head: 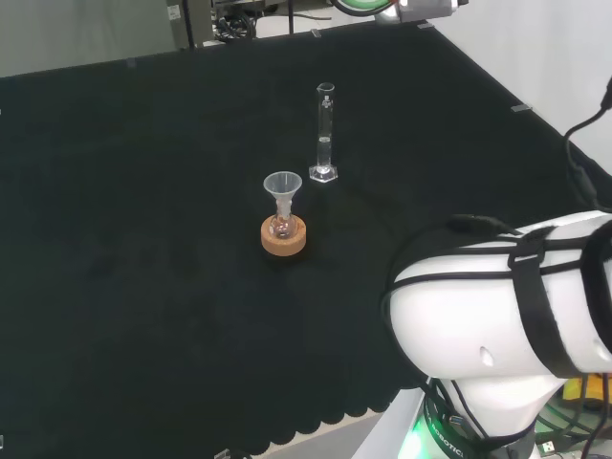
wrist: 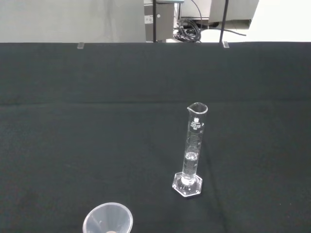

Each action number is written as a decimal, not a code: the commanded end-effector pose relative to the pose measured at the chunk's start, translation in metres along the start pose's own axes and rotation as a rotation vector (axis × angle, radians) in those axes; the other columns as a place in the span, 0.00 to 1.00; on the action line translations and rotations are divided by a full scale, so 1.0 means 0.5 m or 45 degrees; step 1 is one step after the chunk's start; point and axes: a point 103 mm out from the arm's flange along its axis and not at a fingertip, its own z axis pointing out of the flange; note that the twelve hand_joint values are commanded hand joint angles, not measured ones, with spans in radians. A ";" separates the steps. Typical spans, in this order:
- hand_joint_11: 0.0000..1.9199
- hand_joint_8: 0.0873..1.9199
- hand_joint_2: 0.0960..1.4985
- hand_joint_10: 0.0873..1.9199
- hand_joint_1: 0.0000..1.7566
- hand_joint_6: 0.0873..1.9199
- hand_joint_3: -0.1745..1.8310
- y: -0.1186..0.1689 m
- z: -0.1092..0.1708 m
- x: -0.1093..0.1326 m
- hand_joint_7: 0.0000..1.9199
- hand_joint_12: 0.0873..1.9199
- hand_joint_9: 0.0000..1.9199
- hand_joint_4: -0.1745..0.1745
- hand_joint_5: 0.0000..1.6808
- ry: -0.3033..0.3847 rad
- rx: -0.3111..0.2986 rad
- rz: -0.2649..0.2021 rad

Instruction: Pick up the graduated cylinder.

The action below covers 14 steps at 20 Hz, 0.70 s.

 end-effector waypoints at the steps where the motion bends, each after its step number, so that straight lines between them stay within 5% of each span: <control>1: 0.00 0.23 0.82 0.31 0.03 0.00 0.24 0.053 0.036 -0.045 0.00 0.71 0.10 0.43 0.16 0.032 -0.042 0.062; 6: 0.00 0.24 0.80 0.32 0.08 0.00 0.23 0.119 0.088 -0.096 0.02 0.71 0.12 0.40 0.18 0.049 -0.022 0.070; 14: 0.01 0.25 0.77 0.31 0.13 0.00 0.21 0.274 0.184 -0.182 0.03 0.71 0.12 0.39 0.18 0.200 -0.032 0.038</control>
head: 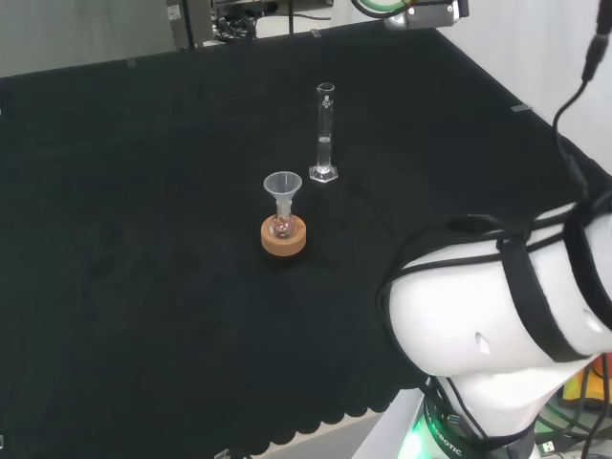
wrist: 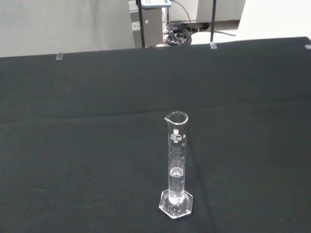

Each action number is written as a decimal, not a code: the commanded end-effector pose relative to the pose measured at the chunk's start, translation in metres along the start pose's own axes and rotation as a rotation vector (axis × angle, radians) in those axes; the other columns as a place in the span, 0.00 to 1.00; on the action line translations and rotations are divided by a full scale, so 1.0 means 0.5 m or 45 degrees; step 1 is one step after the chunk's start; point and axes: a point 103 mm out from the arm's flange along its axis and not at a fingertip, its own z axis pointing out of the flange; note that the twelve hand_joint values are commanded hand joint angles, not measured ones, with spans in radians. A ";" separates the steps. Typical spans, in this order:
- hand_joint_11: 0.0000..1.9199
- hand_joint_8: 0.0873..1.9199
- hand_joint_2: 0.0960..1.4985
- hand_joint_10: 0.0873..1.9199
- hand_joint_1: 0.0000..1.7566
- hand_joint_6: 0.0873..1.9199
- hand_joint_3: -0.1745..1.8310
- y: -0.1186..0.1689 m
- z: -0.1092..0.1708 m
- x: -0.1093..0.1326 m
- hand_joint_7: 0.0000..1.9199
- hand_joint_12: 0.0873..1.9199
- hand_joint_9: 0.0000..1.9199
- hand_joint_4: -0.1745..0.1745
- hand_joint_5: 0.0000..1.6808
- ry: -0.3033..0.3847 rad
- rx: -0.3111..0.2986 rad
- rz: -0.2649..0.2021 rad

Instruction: Pick up the graduated cylinder.

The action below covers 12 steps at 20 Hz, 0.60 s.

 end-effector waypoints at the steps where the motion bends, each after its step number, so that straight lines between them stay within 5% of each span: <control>1: 0.01 0.25 0.76 0.31 0.15 0.00 0.21 0.176 0.119 -0.111 0.03 0.71 0.12 0.39 0.18 0.153 -0.003 -0.011; 12: 0.04 0.29 0.68 0.32 0.25 0.00 0.19 0.275 0.261 -0.125 0.07 0.71 0.16 0.35 0.20 0.248 0.040 -0.056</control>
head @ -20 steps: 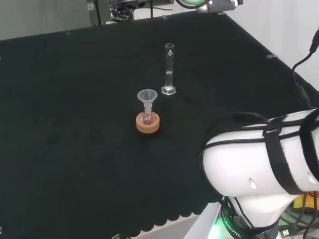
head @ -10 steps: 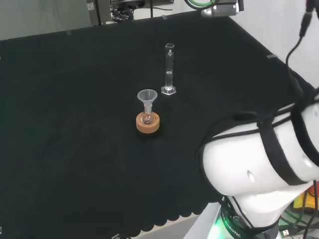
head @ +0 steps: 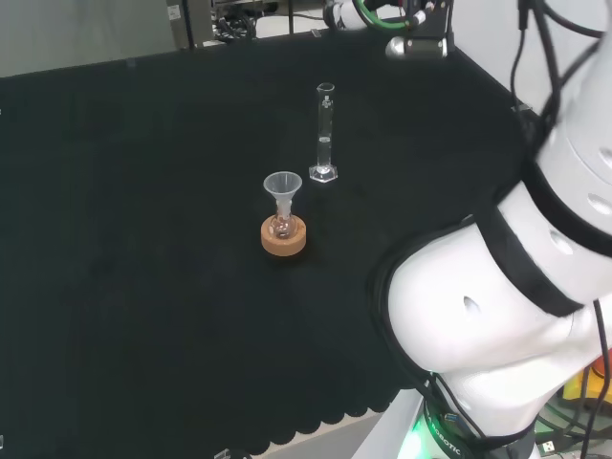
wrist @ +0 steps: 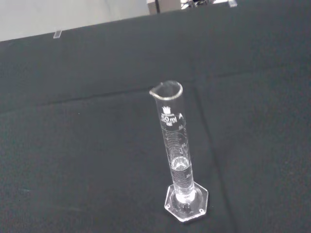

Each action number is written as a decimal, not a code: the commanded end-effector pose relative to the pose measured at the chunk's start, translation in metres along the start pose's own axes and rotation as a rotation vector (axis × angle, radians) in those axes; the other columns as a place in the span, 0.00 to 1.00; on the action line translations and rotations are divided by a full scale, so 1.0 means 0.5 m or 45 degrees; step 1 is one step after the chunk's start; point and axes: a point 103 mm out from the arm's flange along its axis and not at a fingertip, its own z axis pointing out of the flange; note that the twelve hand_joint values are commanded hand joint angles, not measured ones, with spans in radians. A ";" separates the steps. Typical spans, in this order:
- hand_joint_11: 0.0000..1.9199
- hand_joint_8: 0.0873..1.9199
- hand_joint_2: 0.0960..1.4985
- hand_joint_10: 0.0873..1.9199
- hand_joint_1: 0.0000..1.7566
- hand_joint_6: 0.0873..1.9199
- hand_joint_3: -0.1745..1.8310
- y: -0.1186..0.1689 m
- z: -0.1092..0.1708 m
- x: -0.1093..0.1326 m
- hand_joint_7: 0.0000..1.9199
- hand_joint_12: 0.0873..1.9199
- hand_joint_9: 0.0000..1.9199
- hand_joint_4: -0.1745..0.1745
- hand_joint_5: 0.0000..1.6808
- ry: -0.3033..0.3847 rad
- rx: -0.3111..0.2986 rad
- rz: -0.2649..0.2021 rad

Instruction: Pick up the graduated cylinder.

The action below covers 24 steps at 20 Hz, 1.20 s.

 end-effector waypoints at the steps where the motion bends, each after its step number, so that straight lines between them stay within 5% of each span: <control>1: 0.04 0.29 0.68 0.32 0.25 0.00 0.19 0.101 0.071 -0.058 0.07 0.71 0.16 0.35 0.20 0.098 -0.044 -0.021; 16: 0.08 0.30 0.61 0.31 0.30 0.00 0.19 0.118 0.181 -0.092 0.07 0.70 0.19 0.37 0.21 0.155 0.059 -0.070; 24: 0.07 0.31 0.60 0.31 0.32 0.00 0.19 0.114 0.204 -0.113 0.09 0.70 0.20 0.37 0.21 0.275 -0.008 -0.095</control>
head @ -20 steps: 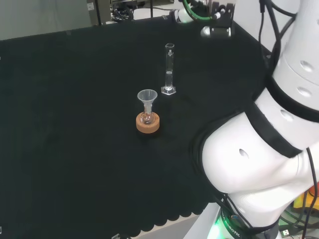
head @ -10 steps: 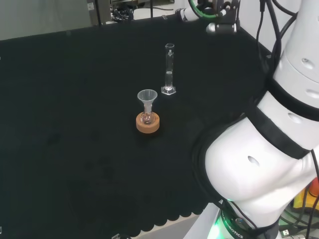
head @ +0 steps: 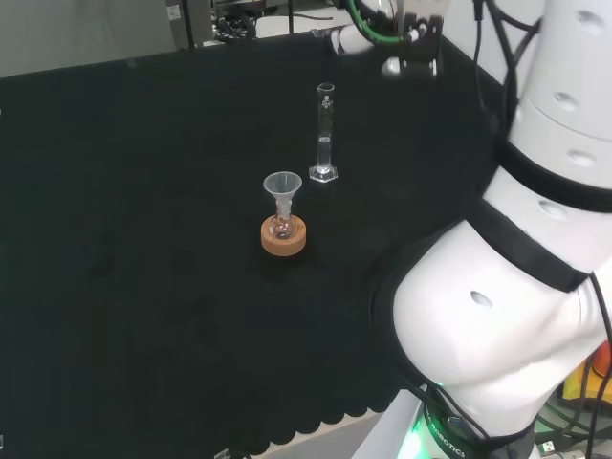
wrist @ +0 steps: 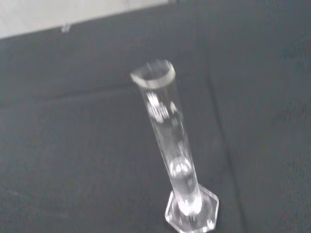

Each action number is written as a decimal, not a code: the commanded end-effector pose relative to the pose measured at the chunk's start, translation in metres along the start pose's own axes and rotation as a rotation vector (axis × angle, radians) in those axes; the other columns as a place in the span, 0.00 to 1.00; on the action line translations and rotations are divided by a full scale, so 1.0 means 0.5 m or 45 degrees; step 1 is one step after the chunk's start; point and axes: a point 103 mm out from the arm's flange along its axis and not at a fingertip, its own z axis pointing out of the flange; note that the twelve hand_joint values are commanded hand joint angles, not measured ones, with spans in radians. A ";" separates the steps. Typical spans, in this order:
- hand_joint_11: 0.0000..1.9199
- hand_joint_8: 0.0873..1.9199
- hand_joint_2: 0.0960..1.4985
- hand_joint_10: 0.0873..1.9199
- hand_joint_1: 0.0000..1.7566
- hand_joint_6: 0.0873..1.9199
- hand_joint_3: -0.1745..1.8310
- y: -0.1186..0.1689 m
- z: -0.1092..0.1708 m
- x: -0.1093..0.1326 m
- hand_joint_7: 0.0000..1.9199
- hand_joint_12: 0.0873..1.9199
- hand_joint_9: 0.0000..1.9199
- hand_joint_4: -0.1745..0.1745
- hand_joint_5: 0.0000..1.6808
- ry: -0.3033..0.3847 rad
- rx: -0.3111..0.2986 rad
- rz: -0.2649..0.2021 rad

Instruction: Pick up the graduated cylinder.

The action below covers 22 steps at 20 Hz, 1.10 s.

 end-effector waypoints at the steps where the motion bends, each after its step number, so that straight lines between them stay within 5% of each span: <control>1: 0.08 0.31 0.60 0.31 0.32 0.00 0.19 0.013 0.094 -0.071 0.09 0.70 0.20 0.37 0.22 0.213 -0.049 -0.051; 7: 0.09 0.31 0.58 0.30 0.35 0.00 0.20 0.009 0.120 -0.087 0.10 0.70 0.21 0.37 0.22 0.321 -0.068 -0.144; 17: 0.10 0.30 0.56 0.29 0.38 0.00 0.21 0.021 0.177 -0.099 0.10 0.69 0.22 0.37 0.22 0.453 -0.046 -0.208; 22: 0.10 0.30 0.53 0.28 0.43 0.00 0.24 0.037 0.205 -0.104 0.13 0.69 0.25 0.35 0.24 0.617 -0.035 -0.290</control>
